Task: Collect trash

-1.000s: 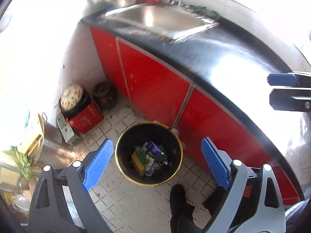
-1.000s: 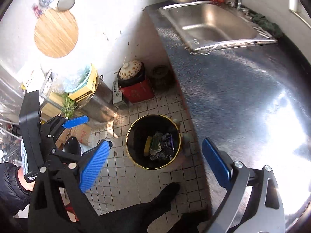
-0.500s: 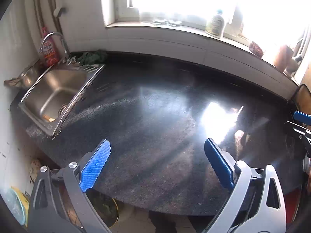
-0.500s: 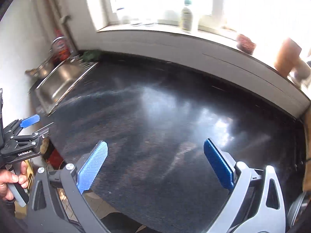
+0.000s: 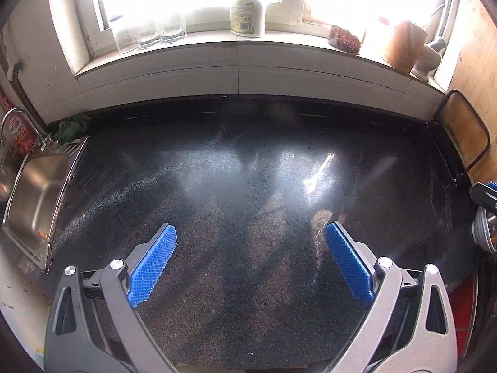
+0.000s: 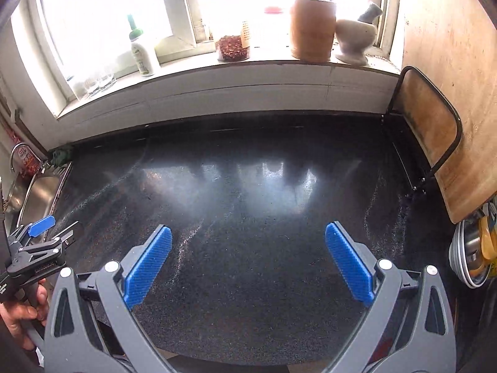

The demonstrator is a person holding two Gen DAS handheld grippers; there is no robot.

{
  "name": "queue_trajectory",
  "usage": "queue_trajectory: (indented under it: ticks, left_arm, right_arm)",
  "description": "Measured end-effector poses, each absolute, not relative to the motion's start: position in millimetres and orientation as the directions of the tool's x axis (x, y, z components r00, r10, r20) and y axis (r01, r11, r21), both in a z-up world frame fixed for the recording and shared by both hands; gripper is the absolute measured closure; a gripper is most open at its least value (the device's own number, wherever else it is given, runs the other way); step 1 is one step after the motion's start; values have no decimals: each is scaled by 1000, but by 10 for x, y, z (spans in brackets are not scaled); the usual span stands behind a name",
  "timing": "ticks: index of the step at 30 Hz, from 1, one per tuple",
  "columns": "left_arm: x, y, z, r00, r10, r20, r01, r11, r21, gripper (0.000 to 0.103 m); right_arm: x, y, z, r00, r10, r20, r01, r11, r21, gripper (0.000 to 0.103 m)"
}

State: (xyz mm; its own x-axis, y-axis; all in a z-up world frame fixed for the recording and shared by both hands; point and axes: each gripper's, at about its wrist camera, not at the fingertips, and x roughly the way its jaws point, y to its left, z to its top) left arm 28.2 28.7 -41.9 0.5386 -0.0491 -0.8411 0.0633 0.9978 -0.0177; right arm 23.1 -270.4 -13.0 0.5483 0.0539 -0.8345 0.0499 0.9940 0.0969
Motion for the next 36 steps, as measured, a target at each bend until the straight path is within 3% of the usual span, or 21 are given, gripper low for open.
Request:
queue_trajectory:
  ticks: [36]
  left_arm:
    - [356, 300, -386, 528, -52, -848, 44, 998, -33, 9]
  right_arm:
    - [324, -2706, -254, 509, 72, -858, 47, 993, 111, 7]
